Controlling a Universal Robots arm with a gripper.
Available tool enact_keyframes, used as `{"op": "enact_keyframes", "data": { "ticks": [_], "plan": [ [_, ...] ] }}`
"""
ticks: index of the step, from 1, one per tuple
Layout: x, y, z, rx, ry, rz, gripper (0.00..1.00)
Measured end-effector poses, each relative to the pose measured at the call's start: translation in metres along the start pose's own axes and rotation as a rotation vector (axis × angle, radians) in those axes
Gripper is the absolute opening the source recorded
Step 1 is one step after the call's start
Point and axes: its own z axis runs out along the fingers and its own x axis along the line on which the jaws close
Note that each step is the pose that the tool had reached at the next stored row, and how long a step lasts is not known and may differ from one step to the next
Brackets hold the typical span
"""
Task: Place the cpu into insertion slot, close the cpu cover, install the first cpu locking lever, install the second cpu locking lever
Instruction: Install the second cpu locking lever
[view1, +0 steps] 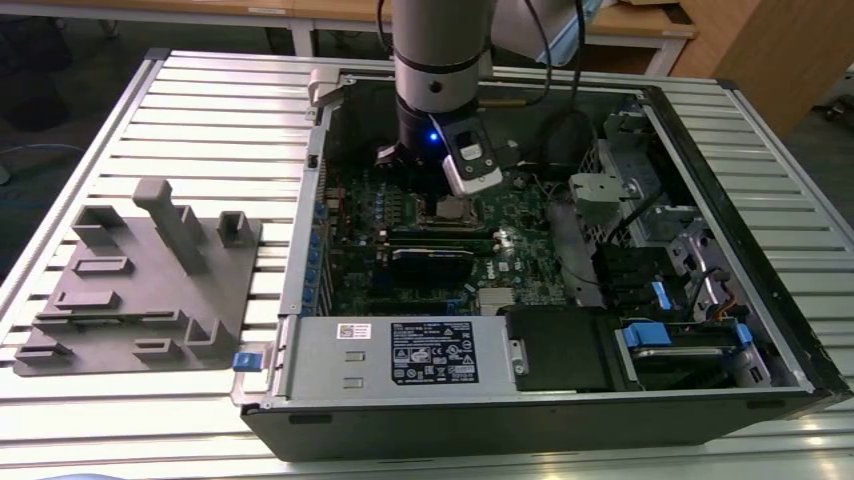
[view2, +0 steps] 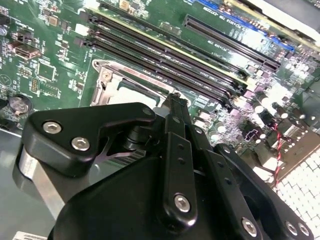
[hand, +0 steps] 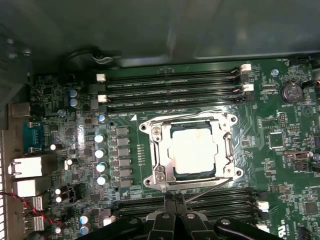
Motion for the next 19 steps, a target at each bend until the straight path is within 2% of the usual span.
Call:
{"op": "enact_keyframes", "data": {
  "ticks": [9,19],
  "plan": [
    [0.0038,-0.0007,0.0034,-0.0001,0.0000,0.000,0.11],
    [0.0041,-0.0008,0.0051,-0.0002,-0.0001,0.000,0.11]
  ]
}}
